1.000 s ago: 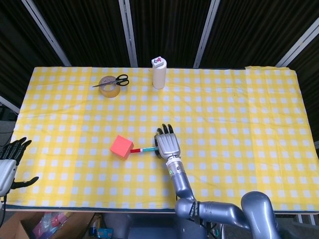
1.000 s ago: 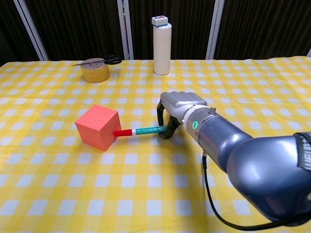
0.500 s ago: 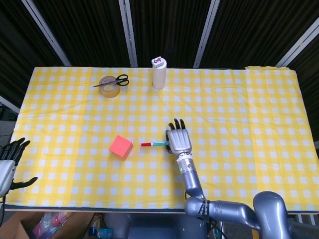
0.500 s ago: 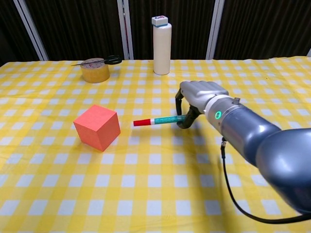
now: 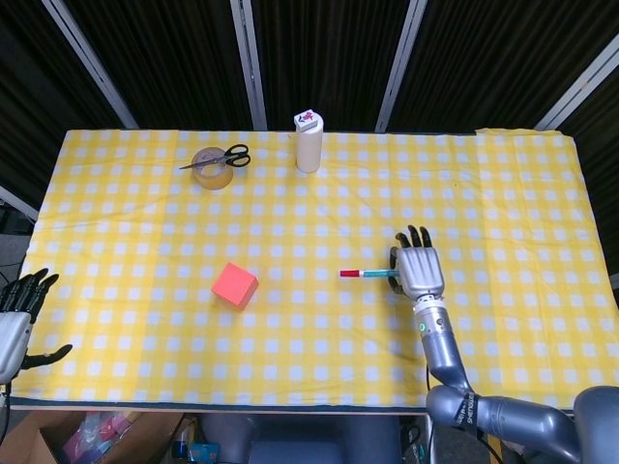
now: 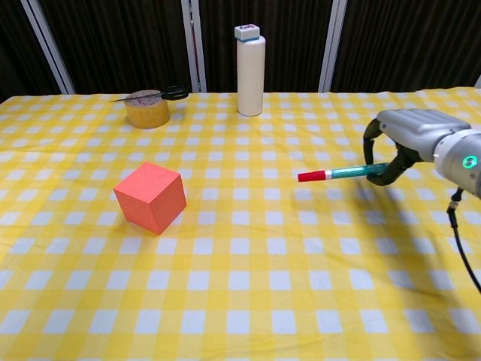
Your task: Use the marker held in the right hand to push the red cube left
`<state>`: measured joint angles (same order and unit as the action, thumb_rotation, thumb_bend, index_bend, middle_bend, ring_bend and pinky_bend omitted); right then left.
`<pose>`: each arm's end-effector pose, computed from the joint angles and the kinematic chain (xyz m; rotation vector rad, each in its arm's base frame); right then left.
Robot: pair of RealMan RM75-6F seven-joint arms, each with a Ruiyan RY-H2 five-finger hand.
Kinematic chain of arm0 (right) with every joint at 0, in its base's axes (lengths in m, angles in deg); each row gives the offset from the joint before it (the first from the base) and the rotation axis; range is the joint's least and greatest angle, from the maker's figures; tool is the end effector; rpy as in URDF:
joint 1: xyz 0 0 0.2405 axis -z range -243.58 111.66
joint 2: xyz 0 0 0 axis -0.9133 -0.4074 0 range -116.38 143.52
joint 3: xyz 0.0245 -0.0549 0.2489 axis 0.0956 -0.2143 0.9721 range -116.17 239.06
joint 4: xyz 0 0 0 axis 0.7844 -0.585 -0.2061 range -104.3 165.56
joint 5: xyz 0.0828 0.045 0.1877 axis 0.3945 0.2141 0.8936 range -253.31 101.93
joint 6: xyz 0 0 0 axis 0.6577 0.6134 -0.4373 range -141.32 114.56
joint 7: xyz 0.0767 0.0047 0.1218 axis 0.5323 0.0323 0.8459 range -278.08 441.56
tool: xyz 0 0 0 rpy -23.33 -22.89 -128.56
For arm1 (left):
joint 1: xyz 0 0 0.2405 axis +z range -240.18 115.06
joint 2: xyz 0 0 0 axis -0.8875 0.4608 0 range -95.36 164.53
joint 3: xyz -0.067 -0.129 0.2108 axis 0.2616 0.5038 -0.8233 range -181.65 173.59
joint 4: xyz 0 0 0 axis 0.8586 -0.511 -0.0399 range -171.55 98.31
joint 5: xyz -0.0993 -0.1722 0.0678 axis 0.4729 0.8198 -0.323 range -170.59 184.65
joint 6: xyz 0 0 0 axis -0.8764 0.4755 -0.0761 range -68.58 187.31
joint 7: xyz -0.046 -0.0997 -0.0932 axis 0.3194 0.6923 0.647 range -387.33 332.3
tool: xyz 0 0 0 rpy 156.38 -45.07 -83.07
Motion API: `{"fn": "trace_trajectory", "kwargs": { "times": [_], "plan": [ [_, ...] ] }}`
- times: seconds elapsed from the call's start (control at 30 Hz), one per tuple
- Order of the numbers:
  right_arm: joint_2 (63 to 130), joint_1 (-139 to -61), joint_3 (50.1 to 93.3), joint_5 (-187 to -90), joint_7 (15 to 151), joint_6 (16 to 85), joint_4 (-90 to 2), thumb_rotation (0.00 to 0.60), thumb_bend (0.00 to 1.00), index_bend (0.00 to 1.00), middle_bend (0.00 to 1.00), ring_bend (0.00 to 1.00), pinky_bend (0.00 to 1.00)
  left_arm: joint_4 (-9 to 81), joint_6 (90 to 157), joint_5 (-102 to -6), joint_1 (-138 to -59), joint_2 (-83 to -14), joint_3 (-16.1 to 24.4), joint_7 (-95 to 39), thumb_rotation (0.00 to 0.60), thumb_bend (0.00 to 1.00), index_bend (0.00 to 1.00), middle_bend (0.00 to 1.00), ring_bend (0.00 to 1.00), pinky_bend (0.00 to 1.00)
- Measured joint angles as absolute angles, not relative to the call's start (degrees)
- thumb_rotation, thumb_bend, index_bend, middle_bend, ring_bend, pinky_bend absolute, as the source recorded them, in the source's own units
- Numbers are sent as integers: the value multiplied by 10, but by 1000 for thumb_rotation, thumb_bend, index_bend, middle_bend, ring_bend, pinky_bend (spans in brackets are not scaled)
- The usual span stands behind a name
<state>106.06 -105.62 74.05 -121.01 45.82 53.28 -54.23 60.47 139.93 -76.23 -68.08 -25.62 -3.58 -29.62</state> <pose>-0.1844 -0.3452 -0.0064 1.5580 -0.9906 0.7147 -0.3119 0.1737 0.1596 -1.4268 -0.9876 -0.7989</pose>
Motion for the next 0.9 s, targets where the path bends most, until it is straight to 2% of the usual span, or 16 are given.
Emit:
{"fn": "trace_trajectory", "kwargs": {
  "times": [0.3,0.5,0.67,0.9],
  "plan": [
    [1041,-1038,731,-1211,493,502,-514,600,497,621,220,20,0,605,1407,-759,-677,-263,-34,-310,600,0,0,0,0,0],
    [1038,-1032,724,-1208,493,494,-502,600,496,471,202,6,0,605,1407,-758,-678,-264,-33,-311,600,0,0,0,0,0],
    [1031,-1029,721,-1212,482,506,-510,600,497,324,137,0,0,605,1408,-759,-677,-264,-32,-311,600,0,0,0,0,0],
    [1011,-1015,716,-1212,468,530,-549,600,497,307,126,0,0,604,1411,-760,-676,-265,-32,-313,600,0,0,0,0,0]
  ]
}}
